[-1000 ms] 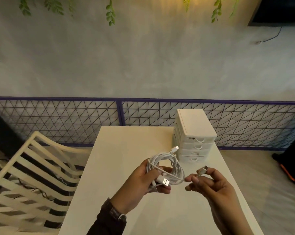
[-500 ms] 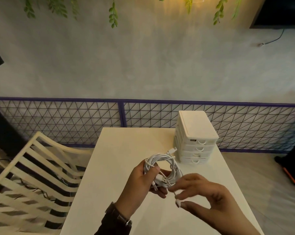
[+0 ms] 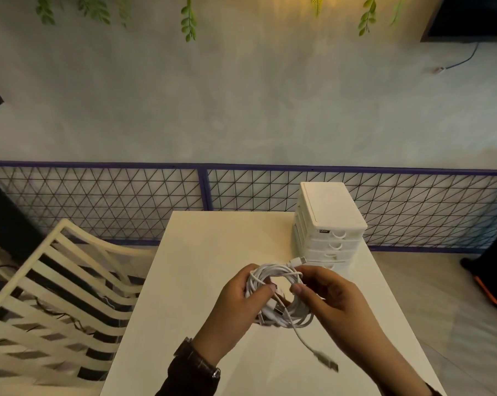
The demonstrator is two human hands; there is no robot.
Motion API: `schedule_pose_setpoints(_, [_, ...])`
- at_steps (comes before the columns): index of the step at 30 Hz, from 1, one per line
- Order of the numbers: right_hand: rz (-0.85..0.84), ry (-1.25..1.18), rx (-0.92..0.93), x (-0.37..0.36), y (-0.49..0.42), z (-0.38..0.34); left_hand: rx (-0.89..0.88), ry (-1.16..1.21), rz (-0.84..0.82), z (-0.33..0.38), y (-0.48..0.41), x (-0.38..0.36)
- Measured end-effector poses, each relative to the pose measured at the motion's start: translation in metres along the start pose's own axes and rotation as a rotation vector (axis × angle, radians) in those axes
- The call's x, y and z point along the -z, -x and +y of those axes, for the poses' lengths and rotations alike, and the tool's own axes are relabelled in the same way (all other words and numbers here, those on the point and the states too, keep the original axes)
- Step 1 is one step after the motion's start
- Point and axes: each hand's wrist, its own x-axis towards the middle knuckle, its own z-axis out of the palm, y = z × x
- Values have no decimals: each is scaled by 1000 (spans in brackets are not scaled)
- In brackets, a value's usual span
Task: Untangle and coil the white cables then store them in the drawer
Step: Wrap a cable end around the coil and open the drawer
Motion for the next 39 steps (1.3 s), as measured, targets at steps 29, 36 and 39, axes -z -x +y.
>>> schedule_pose_setpoints(29, [91,-57,-225,-18,16,27,-22,276,224,-13,4,1])
schedule_pose_setpoints(36, [77,-352,-338,-19,14,21,-286,39,297,-14,6,-2])
schedule_pose_setpoints(39, [63,-358,-354,-17,15,19,-341,-75,250,-16,7,2])
